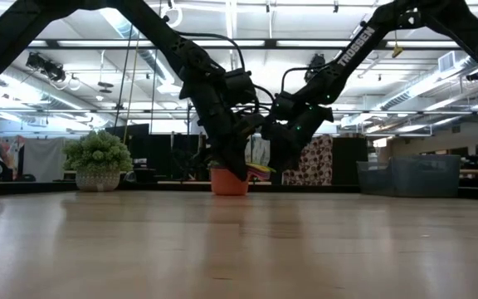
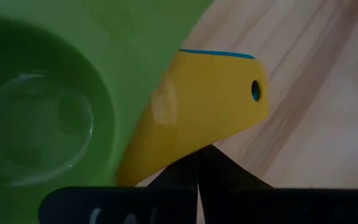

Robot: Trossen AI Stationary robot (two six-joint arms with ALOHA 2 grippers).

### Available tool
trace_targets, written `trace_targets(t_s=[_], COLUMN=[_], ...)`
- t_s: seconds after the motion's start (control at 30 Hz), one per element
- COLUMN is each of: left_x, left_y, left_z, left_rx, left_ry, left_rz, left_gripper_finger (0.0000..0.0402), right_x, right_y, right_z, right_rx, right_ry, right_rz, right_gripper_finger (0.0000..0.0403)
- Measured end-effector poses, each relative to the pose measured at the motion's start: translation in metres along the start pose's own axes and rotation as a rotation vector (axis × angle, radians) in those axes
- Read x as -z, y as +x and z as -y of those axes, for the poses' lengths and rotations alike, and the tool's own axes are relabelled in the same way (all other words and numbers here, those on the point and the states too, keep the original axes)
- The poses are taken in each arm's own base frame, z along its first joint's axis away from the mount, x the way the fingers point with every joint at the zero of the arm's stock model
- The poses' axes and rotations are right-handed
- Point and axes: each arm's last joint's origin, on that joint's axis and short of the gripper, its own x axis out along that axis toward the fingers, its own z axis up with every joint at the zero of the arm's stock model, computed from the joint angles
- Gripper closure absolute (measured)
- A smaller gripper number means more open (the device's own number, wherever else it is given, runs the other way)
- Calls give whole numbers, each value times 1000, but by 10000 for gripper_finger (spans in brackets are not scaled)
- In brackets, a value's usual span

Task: Nest measuring cups in basket
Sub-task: Stack the green measuring cup on top of the yellow measuring cup, then stack the dark blue measuring cup on the stacked green measuring cup

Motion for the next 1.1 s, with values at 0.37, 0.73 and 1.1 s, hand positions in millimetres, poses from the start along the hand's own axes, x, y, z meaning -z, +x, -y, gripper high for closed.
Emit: trace_targets(t_s=[0.37, 0.73, 1.1], left_x=[-8, -6, 3], left_y=[-1, 0, -34], left_z=[-7, -10, 3], left_rx=[9, 6, 14], left_ry=[18, 22, -21], left_rz=[52, 25, -48], left_gripper_finger=[402, 402, 402], right_x=[0, 1, -13], right_y=[8, 7, -68], right_z=[-16, -17, -31], right_rx=[-74, -27, 118], right_ry=[20, 8, -38], right_rz=[-31, -57, -44], right_gripper_finger=[402, 402, 402])
